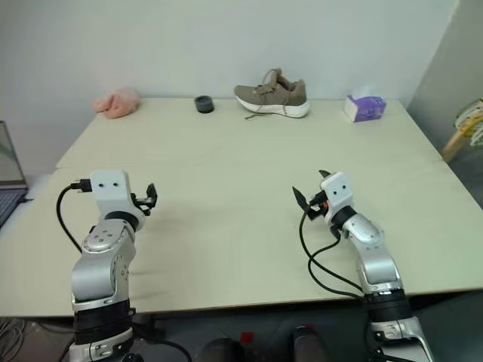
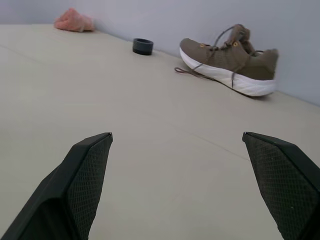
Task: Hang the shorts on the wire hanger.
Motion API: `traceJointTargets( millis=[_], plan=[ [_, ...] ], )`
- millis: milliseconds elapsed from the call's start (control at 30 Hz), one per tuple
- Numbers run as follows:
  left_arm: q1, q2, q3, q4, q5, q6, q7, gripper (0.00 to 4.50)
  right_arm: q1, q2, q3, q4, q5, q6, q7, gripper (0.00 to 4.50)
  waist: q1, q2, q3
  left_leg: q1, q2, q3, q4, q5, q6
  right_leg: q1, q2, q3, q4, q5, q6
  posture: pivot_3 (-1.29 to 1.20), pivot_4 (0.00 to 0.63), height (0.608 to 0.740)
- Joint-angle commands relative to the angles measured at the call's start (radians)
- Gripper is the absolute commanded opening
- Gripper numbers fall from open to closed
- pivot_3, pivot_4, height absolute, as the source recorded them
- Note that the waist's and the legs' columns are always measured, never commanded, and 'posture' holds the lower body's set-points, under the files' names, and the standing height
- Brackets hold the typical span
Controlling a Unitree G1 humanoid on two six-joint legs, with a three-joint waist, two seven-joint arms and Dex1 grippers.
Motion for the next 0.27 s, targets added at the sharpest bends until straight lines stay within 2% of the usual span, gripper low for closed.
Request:
traceJointTargets(
  millis=[33,267],
  plan=[
    [0.01,0.014,-0.032,-0.035,0.019,-0.05,0.002,3.5,-0.028,0.008,-0.019,0.036,-0.016,-0.011,-0.04,4.45,0.015,-0.002,-0.002,0.0,0.0,0.0,0.0,0.001,0.001,0.0,0.0,0.0,-0.001,0.001,0.0,0.02,0.079,0.74],
    [0.025,0.009,-0.043,-0.011,-0.033,-0.112,-0.055,3.5,-0.033,-0.002,-0.015,0.051,-0.019,-0.013,-0.031,4.45,0.019,-0.003,-0.002,-0.001,0.001,0.0,0.0,0.001,0.002,0.0,0.001,0.0,-0.001,0.002,-0.001,0.02,0.102,0.74]
  ],
)
